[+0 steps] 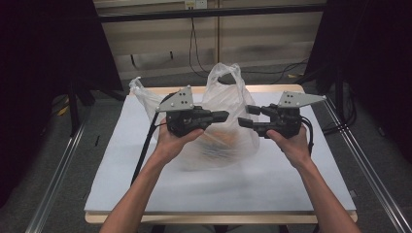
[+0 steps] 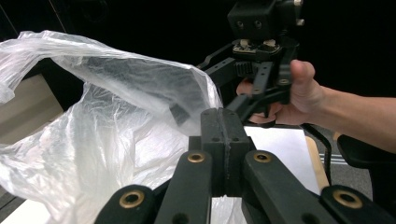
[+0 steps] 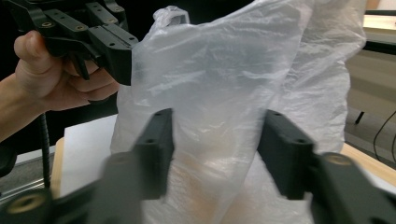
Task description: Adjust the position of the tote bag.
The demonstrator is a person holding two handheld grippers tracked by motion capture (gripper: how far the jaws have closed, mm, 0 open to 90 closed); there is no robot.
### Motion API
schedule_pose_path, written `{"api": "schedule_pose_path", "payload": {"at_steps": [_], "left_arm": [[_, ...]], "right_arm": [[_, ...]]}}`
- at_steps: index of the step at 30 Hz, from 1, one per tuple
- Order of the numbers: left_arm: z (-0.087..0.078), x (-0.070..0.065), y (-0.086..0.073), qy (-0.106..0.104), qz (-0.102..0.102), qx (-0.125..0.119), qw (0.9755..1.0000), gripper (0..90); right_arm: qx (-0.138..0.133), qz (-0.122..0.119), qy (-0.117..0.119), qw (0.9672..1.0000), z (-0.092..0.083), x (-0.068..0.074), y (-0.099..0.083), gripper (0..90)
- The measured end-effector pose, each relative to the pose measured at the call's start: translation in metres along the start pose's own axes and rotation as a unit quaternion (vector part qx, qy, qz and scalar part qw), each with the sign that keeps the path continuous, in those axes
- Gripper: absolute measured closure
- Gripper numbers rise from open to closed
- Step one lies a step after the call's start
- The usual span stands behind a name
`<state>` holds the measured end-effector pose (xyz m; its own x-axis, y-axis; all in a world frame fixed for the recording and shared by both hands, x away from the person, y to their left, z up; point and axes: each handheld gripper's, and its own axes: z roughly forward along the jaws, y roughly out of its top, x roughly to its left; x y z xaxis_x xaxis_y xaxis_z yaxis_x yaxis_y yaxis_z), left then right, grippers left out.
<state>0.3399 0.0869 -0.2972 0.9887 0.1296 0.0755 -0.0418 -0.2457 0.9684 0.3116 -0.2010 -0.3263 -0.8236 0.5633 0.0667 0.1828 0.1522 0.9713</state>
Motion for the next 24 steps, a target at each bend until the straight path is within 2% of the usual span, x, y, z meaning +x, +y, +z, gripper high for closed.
{"api": "schedule_pose_path", "payload": {"at_steps": [4, 6, 10, 14, 16, 19, 20, 21, 22, 23, 24], "left_arm": [[0.0, 0.0, -0.001, 0.002, 0.0, 0.0, 1.0, 90.0], [-0.002, 0.001, -0.002, 0.016, -0.007, -0.004, 0.9998, 90.0], [-0.013, 0.005, -0.005, 0.029, -0.017, -0.006, 0.9994, 76.6], [-0.038, 0.007, -0.011, 0.06, -0.034, -0.018, 0.9974, 65.4], [-0.05, 0.008, -0.014, 0.076, -0.033, -0.02, 0.9964, 61.3], [-0.079, 0.007, -0.027, 0.105, -0.05, -0.031, 0.9927, 53.0], [-0.086, 0.007, -0.031, 0.108, -0.054, -0.034, 0.9921, 47.2], [-0.092, 0.007, -0.035, 0.112, -0.057, -0.033, 0.9915, 47.0], [-0.103, 0.006, -0.042, 0.13, -0.063, -0.028, 0.9891, 46.2], [-0.121, 0.008, -0.055, 0.16, -0.082, -0.03, 0.9832, 44.3], [-0.121, 0.008, -0.055, 0.16, -0.082, -0.03, 0.9832, 42.8]], "right_arm": [[0.0, -0.007, 0.012, 0.9999, 0.005, 0.003, -0.001, 78.9], [-0.002, -0.008, 0.012, 0.9999, 0.006, 0.003, -0.002, 88.8], [0.0, -0.009, 0.003, 1.0, 0.004, 0.003, -0.002, 90.0], [-0.003, -0.005, -0.008, 1.0, 0.001, 0.0, -0.004, 90.0], [-0.003, -0.003, -0.01, 0.9999, 0.0, -0.001, -0.004, 90.0], [-0.007, -0.007, -0.013, 0.9999, -0.002, -0.001, -0.004, 90.0], [-0.009, -0.008, -0.013, 0.9998, -0.004, -0.001, -0.004, 90.0], [-0.009, -0.009, -0.016, 0.9998, -0.004, -0.001, -0.004, 90.0], [-0.008, -0.01, -0.019, 0.9997, -0.005, 0.0, -0.004, 90.0], [-0.01, -0.009, -0.017, 0.9998, -0.006, -0.001, -0.004, 90.0], [-0.01, -0.009, -0.017, 0.9998, -0.006, -0.001, -0.004, 90.0]]}}
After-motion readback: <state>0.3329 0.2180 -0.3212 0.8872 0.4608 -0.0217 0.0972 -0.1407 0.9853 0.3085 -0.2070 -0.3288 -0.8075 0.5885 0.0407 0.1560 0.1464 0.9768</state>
